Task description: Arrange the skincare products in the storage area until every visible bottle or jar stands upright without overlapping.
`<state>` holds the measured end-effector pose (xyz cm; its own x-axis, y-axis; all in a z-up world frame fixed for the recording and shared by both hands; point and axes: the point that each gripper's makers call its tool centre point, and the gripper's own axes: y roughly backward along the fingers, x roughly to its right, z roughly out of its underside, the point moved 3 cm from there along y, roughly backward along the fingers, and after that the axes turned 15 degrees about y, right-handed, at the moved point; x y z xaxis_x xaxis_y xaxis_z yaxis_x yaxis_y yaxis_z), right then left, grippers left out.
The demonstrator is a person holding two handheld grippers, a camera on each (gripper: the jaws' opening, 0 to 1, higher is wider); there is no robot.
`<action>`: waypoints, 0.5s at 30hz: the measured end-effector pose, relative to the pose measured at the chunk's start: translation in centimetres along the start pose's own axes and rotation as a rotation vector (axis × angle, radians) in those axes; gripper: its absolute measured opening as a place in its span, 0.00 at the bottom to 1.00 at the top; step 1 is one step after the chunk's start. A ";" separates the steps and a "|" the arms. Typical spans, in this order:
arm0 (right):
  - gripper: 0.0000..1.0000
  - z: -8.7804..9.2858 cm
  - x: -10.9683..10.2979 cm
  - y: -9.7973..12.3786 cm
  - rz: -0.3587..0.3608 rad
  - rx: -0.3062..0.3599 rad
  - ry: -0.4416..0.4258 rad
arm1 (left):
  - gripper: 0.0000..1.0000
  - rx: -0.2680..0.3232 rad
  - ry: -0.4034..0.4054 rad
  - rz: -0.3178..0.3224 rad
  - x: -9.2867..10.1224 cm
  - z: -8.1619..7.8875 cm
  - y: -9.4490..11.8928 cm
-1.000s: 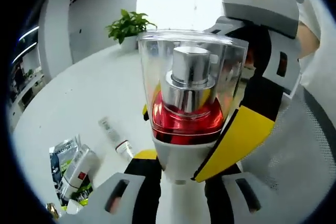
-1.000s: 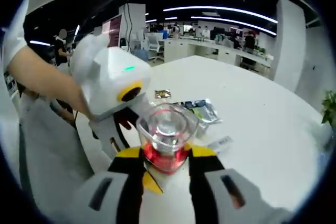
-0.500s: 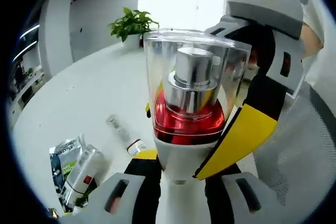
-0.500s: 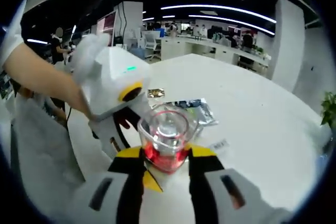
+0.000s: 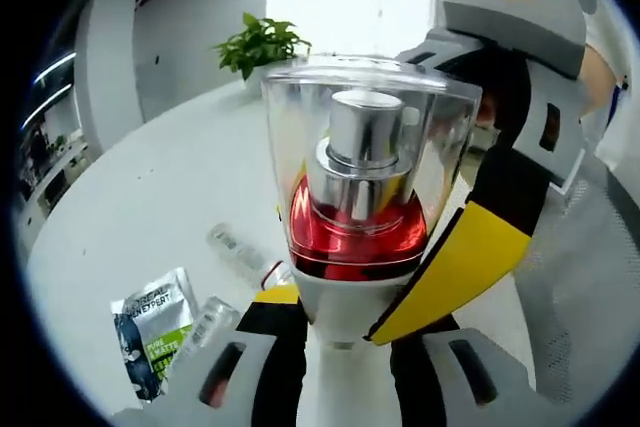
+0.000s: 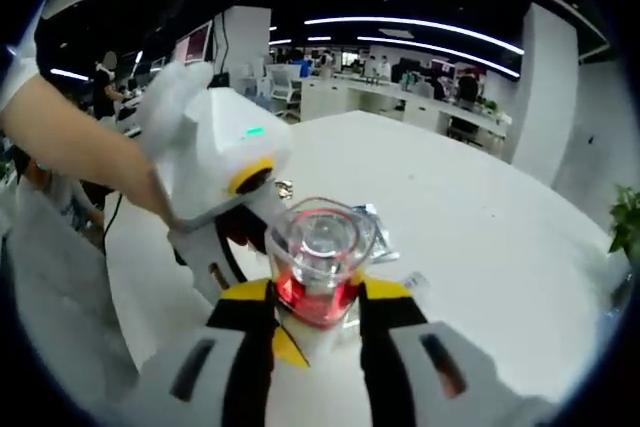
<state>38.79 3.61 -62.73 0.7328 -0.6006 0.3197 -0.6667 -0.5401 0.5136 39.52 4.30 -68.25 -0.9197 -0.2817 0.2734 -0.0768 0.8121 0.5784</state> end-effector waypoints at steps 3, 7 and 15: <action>0.32 0.0 0.6 -0.3 0.006 0.001 0.003 | 0.28 0.002 -0.003 0.000 -0.3 -0.3 -0.2; 0.32 0.0 1.3 -0.6 0.012 0.000 -0.001 | 0.28 0.005 -0.004 -0.004 -0.8 -0.7 -0.4; 0.32 0.0 2.0 -1.2 0.034 -0.001 -0.015 | 0.28 0.006 -0.002 0.002 -2.2 -1.0 -0.6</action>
<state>41.08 3.06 -62.69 0.7075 -0.6273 0.3254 -0.6912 -0.5184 0.5035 42.01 3.95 -68.43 -0.9208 -0.2792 0.2725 -0.0776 0.8156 0.5733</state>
